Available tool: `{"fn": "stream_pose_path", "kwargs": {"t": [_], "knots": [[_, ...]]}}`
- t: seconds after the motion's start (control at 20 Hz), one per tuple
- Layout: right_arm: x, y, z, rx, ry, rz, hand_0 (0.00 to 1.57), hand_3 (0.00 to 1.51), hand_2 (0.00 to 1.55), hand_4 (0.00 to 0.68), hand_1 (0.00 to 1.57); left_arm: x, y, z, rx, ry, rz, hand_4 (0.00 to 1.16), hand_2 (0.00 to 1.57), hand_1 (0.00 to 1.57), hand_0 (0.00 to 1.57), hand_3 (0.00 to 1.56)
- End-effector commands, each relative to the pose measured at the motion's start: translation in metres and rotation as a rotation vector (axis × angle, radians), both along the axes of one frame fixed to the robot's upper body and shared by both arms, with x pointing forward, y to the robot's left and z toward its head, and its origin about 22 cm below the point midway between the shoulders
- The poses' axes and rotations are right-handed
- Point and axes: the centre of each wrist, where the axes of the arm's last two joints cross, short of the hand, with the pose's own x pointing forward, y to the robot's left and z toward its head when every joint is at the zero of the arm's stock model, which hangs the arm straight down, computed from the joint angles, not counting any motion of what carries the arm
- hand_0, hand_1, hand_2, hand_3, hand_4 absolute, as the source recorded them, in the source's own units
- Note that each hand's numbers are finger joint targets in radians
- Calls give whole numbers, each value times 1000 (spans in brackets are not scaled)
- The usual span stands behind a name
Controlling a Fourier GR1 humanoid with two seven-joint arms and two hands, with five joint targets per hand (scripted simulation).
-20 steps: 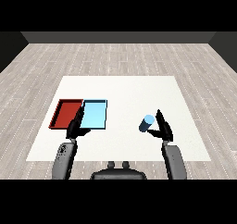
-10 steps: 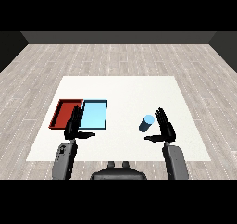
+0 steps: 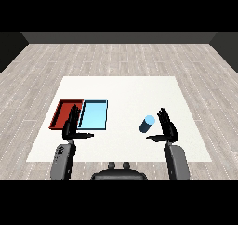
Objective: Pick the blue can and put it in the blue box
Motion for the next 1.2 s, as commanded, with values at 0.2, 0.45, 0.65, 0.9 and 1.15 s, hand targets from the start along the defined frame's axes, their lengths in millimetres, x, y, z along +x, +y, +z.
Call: {"fn": "stream_pose_path", "kwargs": {"t": [0.2,0.45,0.65,0.9,1.15], "knots": [[10,-5,-19,8,26,-46,0,0,0,0,0,-9,3,-3,-9,-17,7,0,0,0,0,0],[-5,-24,-22,30,54,-62,0,0,0,0,0,-7,23,-14,-35,-15,0,0,0,0,0,0],[25,-21,-34,44,109,-70,0,0,0,0,0,-2,0,4,-44,-2,-20,0,0,0,0,0],[52,-3,-33,49,135,-64,0,0,0,0,0,6,11,3,-47,-6,-7,0,0,0,0,0],[38,5,-47,68,146,-42,0,0,0,0,0,-9,13,2,-33,-4,-9,0,0,0,0,0]]}}
